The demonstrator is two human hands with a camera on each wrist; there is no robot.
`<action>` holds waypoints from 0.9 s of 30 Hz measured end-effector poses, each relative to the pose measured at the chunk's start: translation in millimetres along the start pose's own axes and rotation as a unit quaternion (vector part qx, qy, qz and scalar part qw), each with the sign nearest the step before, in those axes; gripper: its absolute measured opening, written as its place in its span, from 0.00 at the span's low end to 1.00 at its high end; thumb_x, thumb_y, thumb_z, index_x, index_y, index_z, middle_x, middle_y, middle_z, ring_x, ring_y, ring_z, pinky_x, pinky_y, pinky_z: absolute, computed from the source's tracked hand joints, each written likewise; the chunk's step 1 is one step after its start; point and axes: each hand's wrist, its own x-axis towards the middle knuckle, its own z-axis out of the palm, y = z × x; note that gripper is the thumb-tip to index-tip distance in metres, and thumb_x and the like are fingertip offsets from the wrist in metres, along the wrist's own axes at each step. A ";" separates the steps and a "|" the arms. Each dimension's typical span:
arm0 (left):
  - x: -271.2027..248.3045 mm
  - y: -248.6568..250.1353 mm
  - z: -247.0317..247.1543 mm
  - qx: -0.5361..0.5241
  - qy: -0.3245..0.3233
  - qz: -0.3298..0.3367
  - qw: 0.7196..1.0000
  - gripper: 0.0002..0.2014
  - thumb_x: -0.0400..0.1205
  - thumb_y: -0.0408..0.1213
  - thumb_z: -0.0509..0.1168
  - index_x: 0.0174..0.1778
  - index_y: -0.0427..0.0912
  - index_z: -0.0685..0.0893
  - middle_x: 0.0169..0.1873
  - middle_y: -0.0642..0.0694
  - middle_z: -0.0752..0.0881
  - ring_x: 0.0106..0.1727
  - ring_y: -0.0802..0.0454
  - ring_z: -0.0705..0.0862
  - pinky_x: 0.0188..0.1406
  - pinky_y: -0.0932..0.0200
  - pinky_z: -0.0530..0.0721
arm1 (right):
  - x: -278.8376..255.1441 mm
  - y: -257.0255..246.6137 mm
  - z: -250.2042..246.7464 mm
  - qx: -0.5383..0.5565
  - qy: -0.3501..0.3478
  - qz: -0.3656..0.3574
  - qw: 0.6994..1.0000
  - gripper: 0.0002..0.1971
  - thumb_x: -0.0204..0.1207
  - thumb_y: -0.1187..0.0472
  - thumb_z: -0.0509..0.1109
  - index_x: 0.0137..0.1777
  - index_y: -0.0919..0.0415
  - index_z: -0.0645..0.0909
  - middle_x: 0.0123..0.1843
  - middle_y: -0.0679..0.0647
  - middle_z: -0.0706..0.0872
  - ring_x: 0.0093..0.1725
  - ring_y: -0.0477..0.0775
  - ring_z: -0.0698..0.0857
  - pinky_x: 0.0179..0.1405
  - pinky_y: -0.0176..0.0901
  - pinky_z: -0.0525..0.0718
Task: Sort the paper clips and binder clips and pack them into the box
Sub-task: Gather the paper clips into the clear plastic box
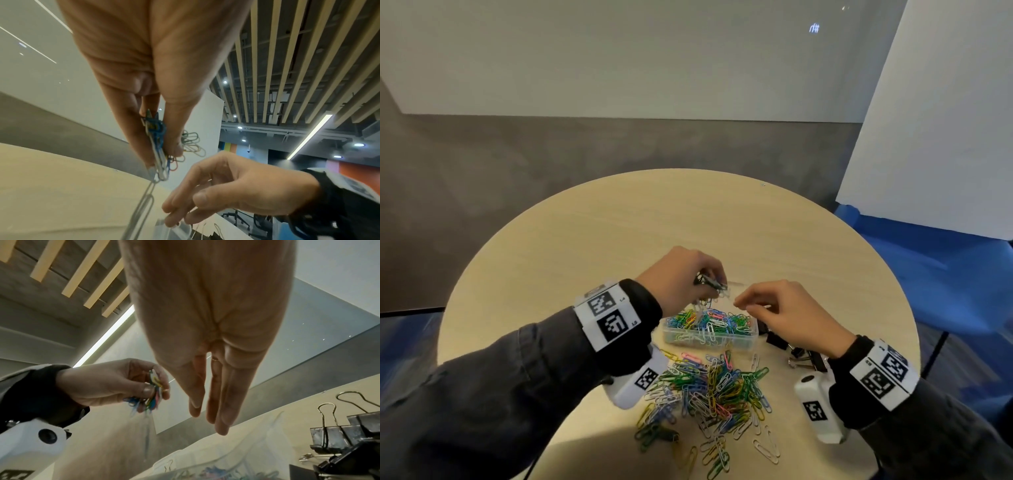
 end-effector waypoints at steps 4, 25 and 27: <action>13.0 -5.2 16.1 0.009 -0.035 0.001 0.999 0.16 0.77 0.34 0.72 0.61 0.46 0.84 0.53 0.48 0.88 0.49 0.53 0.86 0.55 0.57 0.84 | -3.5 3.3 -0.7 -0.003 0.011 0.006 1.000 0.10 0.80 0.65 0.67 0.52 0.54 0.89 0.51 0.43 0.91 0.53 0.36 0.87 0.58 0.35 0.85; -47.0 -53.9 16.2 0.145 -0.042 0.088 0.985 0.19 0.87 0.50 0.51 0.65 0.49 0.82 0.63 0.55 0.81 0.63 0.58 0.78 0.63 0.66 0.71 | -24.1 -9.9 3.9 -0.172 -0.060 -0.129 0.975 0.14 0.81 0.64 0.61 0.61 0.54 0.84 0.56 0.41 0.84 0.50 0.34 0.78 0.56 0.26 0.71; -61.5 -56.5 15.1 0.124 -0.037 0.099 0.987 0.17 0.85 0.50 0.54 0.64 0.51 0.83 0.61 0.56 0.81 0.60 0.60 0.79 0.60 0.68 0.74 | -36.3 -13.3 1.7 -0.167 -0.085 -0.137 0.973 0.12 0.80 0.62 0.63 0.57 0.51 0.84 0.50 0.38 0.82 0.48 0.36 0.79 0.51 0.24 0.72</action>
